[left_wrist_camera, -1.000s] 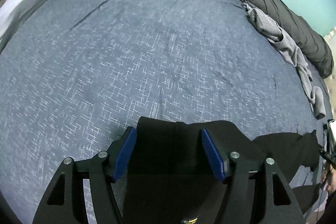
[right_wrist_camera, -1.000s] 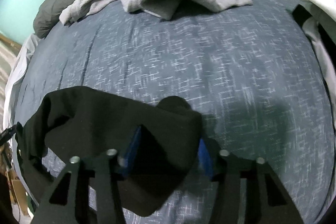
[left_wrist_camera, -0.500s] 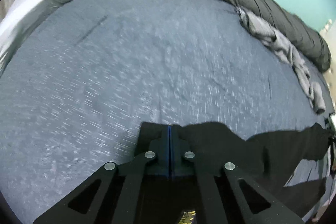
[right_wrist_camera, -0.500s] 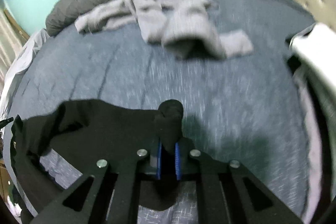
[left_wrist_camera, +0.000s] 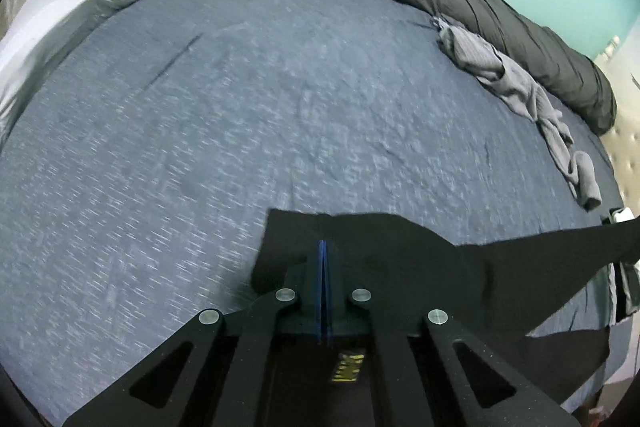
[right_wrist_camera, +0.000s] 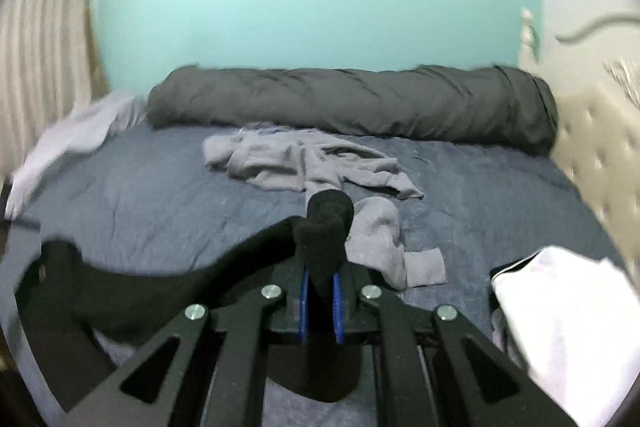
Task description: Fold clothes
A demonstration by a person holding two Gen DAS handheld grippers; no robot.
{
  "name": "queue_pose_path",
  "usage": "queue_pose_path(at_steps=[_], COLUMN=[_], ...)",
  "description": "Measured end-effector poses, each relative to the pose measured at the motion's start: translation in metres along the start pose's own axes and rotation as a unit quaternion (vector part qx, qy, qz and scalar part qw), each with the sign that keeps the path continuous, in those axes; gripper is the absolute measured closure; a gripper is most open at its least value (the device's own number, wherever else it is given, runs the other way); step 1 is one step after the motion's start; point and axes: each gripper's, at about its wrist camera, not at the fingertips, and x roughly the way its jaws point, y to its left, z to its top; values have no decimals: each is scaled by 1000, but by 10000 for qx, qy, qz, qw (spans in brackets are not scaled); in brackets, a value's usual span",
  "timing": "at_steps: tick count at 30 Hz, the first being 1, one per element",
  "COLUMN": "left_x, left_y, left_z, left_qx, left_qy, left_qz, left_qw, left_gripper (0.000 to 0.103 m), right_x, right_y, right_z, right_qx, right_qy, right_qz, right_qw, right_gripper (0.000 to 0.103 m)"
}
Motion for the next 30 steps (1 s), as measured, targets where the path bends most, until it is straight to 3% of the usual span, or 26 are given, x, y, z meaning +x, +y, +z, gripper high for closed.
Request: queue_pose_path(at_steps=[5, 11, 17, 30], left_x=[12, 16, 16, 7], left_y=[-10, -16, -20, -26], left_z=[-9, -12, -11, -7], left_qx=[70, 136, 132, 186], left_qy=[143, 205, 195, 139], left_qz=[-35, 11, 11, 11], left_qw=[9999, 9997, 9997, 9997], left_gripper=[103, 103, 103, 103], right_x=[14, 30, 24, 20], right_y=[1, 3, -11, -5], right_z=[-63, -140, -148, -155], right_qx=[-208, -444, -20, -34], right_qy=[867, 1904, 1916, 2011], right_qz=[113, 261, 352, 396], right_qw=[9959, 9804, 9808, 9788], right_gripper=[94, 93, 88, 87])
